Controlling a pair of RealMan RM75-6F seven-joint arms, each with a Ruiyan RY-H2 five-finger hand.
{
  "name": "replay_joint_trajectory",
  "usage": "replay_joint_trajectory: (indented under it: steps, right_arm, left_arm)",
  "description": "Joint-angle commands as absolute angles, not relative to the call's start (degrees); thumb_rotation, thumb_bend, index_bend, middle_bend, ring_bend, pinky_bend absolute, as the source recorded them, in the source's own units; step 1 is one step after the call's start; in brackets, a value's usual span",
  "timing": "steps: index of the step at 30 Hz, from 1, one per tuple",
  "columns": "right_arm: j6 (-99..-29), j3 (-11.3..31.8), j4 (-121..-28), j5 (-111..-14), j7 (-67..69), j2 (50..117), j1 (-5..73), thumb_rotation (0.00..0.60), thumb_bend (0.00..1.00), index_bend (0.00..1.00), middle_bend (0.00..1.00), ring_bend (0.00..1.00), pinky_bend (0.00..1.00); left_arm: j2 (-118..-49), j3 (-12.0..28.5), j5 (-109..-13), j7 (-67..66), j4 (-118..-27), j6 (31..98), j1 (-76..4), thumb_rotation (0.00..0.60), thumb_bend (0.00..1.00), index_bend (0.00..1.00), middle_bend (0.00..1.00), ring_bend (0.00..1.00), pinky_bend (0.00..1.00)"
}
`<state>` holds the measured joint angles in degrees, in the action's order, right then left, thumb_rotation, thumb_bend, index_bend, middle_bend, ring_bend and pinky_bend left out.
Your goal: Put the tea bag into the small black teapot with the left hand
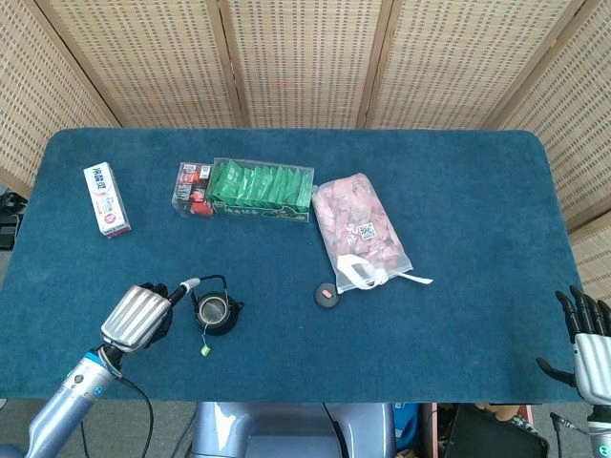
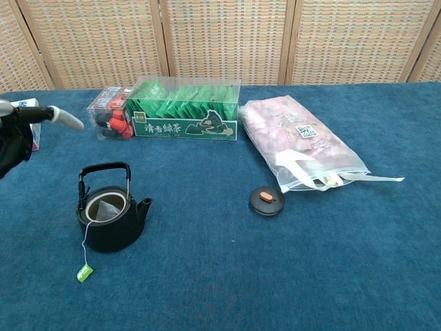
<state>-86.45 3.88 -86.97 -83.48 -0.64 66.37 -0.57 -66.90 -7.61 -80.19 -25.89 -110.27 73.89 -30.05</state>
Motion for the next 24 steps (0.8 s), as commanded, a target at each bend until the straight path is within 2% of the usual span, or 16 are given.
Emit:
replay_joint_trajectory:
  steps: [1, 5, 6, 11, 15, 24]
  right_arm:
    - [-86.59, 3.89, -86.89, -83.88, -0.66, 66.48, -0.38, 0.600, 0.05, 0.03, 0.08, 0.00, 0.00]
    - [-86.70, 3.81, -86.81, -84.53, -0.65, 66.70, -0.13, 0.600, 0.05, 0.03, 0.08, 0.00, 0.00]
    - [-86.78, 3.79, -86.78, -84.79, -0.64, 66.79, -0.04, 0.600, 0.05, 0.03, 0.08, 0.00, 0.00]
    - [-86.87, 3.69, -86.84, -85.80, -0.90, 66.97, 0.41, 0.600, 0.05, 0.03, 0.08, 0.00, 0.00]
    - [-86.79, 3.44, -87.39, -86.71, -1.41, 67.08, 0.82, 0.600, 0.06, 0.03, 0.08, 0.00, 0.00]
    - [-86.85, 2.71, -88.58, -88.97, -2.48, 67.32, 1.61, 0.600, 0.05, 0.03, 0.08, 0.00, 0.00]
  left_arm:
    - [-69.28, -7.08, -85.41, -21.12, -105.41, 81.66, -24.80, 0.600, 0.74, 0.13, 0.28, 0.24, 0.27]
    - [-70.54, -6.98, -87.49, -17.32, -102.35, 85.59, -21.81, 0.600, 0.66, 0.13, 0.11, 0.06, 0.04]
    - [-70.66, -7.00, -87.67, -16.32, -101.69, 86.31, -21.03, 0.600, 0.65, 0.13, 0.07, 0.02, 0.00]
    - [-70.27, -7.36, -87.11, -13.42, -99.87, 89.66, -17.27, 0.600, 0.63, 0.13, 0.00, 0.00, 0.00]
    - [-70.02, -7.27, -86.64, -11.17, -98.54, 92.75, -13.77, 0.600, 0.63, 0.13, 0.00, 0.00, 0.00]
    - [-68.92, -7.57, -86.51, -9.75, -96.47, 93.96, -9.15, 0.600, 0.63, 0.13, 0.00, 0.00, 0.00]
